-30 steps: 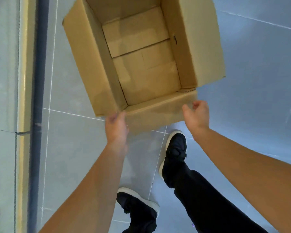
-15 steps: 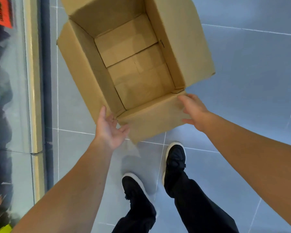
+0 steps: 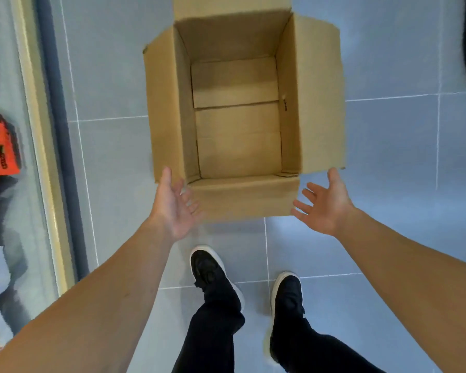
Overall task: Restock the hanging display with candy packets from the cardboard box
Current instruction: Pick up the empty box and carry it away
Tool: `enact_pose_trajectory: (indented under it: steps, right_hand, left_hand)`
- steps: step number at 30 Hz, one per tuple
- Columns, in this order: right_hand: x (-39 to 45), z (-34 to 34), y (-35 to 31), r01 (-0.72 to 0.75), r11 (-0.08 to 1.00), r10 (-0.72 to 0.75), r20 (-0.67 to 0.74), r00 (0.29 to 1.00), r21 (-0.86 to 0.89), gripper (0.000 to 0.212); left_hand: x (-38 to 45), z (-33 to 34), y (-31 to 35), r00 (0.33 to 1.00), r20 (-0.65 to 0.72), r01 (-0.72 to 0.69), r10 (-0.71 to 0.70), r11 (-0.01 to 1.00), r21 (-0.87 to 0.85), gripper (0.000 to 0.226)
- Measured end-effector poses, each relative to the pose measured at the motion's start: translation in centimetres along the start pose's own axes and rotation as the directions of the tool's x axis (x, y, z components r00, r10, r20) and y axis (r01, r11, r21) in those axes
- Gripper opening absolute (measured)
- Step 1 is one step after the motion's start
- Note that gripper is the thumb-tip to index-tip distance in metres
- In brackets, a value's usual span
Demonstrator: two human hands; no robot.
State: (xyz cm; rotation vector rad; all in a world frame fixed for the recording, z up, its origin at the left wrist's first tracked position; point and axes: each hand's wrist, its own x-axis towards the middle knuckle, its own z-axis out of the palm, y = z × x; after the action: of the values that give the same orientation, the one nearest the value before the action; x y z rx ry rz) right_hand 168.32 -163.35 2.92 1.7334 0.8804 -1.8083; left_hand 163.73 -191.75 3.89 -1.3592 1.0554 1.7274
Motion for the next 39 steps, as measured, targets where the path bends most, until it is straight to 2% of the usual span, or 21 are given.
enact_pose_trajectory:
  steps: [3, 7, 12, 18, 22, 32, 39]
  right_hand:
    - [0.8, 1.7, -3.1, 0.036, 0.99, -0.035, -0.011, 0.999, 0.136, 0.084]
    - [2.3, 3.9, -6.0, -0.015, 0.983, 0.018, -0.012, 1.0, 0.182, 0.089]
    - [3.6, 5.2, -11.4, 0.029, 0.986, -0.033, 0.022, 0.999, 0.161, 0.081]
    - [4.2, 7.9, -20.5, 0.079, 0.993, -0.083, 0.045, 0.996, 0.082, 0.078]
    - [5.0, 9.3, -25.3, 0.124, 0.987, -0.126, 0.017, 0.992, 0.099, 0.081]
    - [6.1, 16.4, -37.9, 0.192, 0.973, -0.18, -0.095, 0.979, 0.129, 0.085]
    - [7.4, 21.2, -45.6, 0.222, 0.963, -0.209, -0.097, 0.973, 0.151, 0.085]
  left_hand:
    - [1.8, 2.2, 2.7, 0.999, -0.038, 0.002, 0.0, 0.999, 0.045, 0.082]
    - [3.9, 4.1, 4.8, 0.996, -0.077, -0.038, 0.044, 0.996, 0.078, 0.075]
    - [5.8, 8.8, 8.5, 0.998, -0.02, -0.062, 0.065, 0.989, 0.138, 0.079]
    - [7.7, 18.1, 14.1, 0.996, -0.019, -0.084, 0.088, 0.983, 0.162, 0.083]
    - [8.9, 22.9, 17.3, 0.996, 0.01, -0.086, 0.086, 0.975, 0.203, 0.084]
    - [12.6, 33.2, 30.8, 0.995, 0.098, -0.045, 0.009, 0.927, 0.371, 0.083]
    - [15.9, 40.0, 39.0, 0.988, 0.151, -0.086, 0.022, 0.897, 0.434, 0.084]
